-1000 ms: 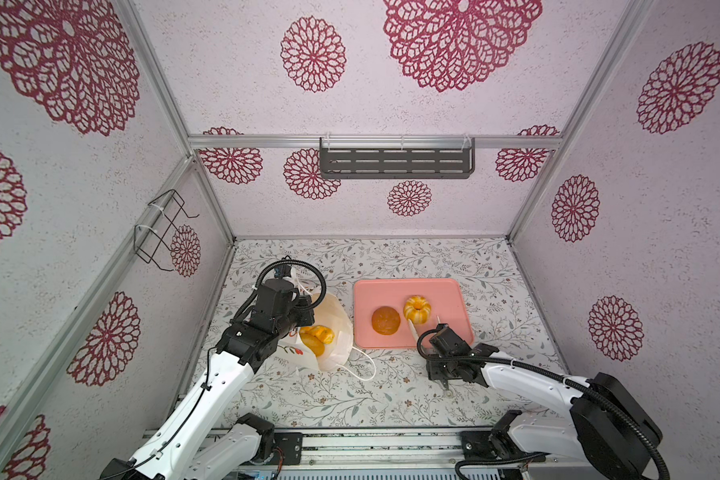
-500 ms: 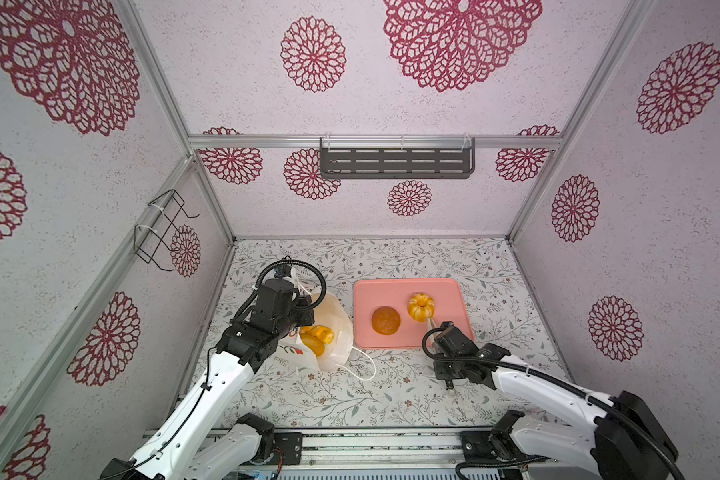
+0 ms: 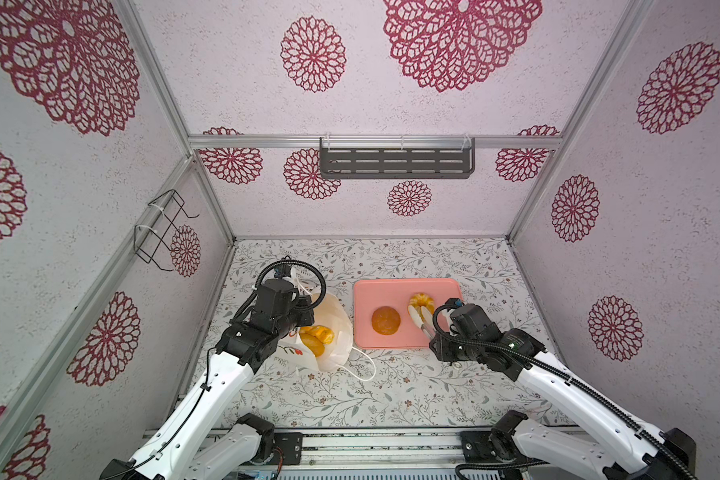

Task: Take the fake bread out of the paper bag
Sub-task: 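Swing the right gripper back toward the opening of the paper bag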

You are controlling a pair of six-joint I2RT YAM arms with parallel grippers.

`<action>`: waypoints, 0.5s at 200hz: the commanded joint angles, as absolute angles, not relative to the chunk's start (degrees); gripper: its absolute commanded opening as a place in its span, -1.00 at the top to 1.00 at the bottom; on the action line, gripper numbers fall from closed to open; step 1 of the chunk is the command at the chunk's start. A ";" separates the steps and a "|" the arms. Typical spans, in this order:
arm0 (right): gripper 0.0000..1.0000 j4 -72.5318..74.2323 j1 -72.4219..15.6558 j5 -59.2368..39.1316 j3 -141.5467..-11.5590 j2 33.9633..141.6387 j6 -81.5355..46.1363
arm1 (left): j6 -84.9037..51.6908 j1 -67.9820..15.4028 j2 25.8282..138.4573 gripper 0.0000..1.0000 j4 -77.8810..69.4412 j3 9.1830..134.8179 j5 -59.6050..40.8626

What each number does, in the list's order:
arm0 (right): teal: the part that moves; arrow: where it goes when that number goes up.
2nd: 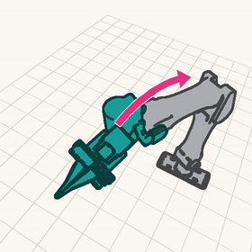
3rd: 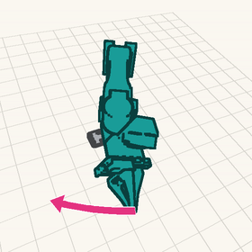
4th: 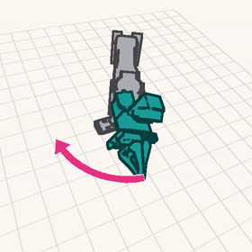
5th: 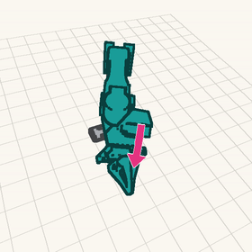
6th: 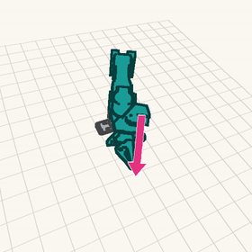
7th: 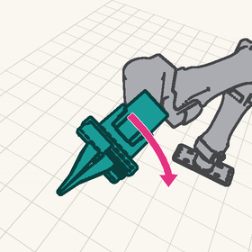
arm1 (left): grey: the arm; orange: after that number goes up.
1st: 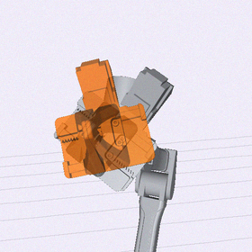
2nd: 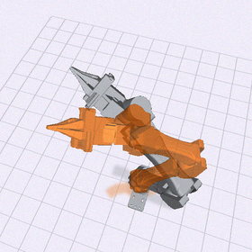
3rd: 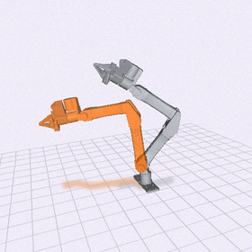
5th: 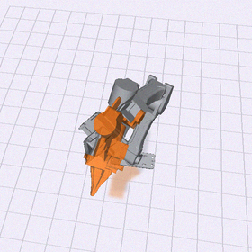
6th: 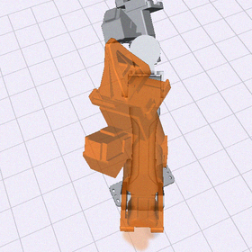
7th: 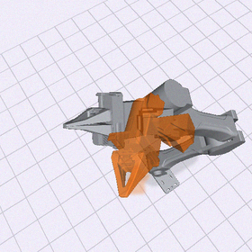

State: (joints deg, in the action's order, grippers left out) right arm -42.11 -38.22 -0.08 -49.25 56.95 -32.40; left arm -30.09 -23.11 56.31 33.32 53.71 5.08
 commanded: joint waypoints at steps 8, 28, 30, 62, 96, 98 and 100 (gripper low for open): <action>0.13 -43.53 -37.62 -2.53 -53.68 57.68 -31.03 | -30.02 -23.29 53.75 1.00 31.10 53.61 5.57; 0.11 -44.34 -37.59 -2.94 -55.52 57.92 -30.94 | -29.66 -23.34 53.27 1.00 31.07 53.36 5.87; 0.11 -44.37 -37.61 -3.00 -55.65 57.92 -30.94 | -29.65 -23.33 53.22 1.00 31.06 53.35 5.82; 0.05 -45.04 -37.56 -5.41 -57.68 58.33 -31.41 | -28.58 -23.33 52.83 1.00 30.94 52.87 5.29; 0.02 -44.83 -37.62 -9.54 -58.66 58.03 -32.00 | -26.80 -23.33 52.04 1.00 30.83 51.84 4.16; 0.02 -44.82 -37.62 -9.77 -58.76 58.01 -32.04 | -26.70 -23.30 52.03 1.00 30.85 51.81 4.09; 0.02 -44.82 -37.62 -10.00 -58.81 58.03 -32.07 | -26.63 -23.36 51.97 1.00 30.83 51.78 4.01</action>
State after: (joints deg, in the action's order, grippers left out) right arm -44.66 -37.89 -6.22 -56.40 58.50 -32.08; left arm -28.67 -23.11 53.39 33.12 52.45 4.93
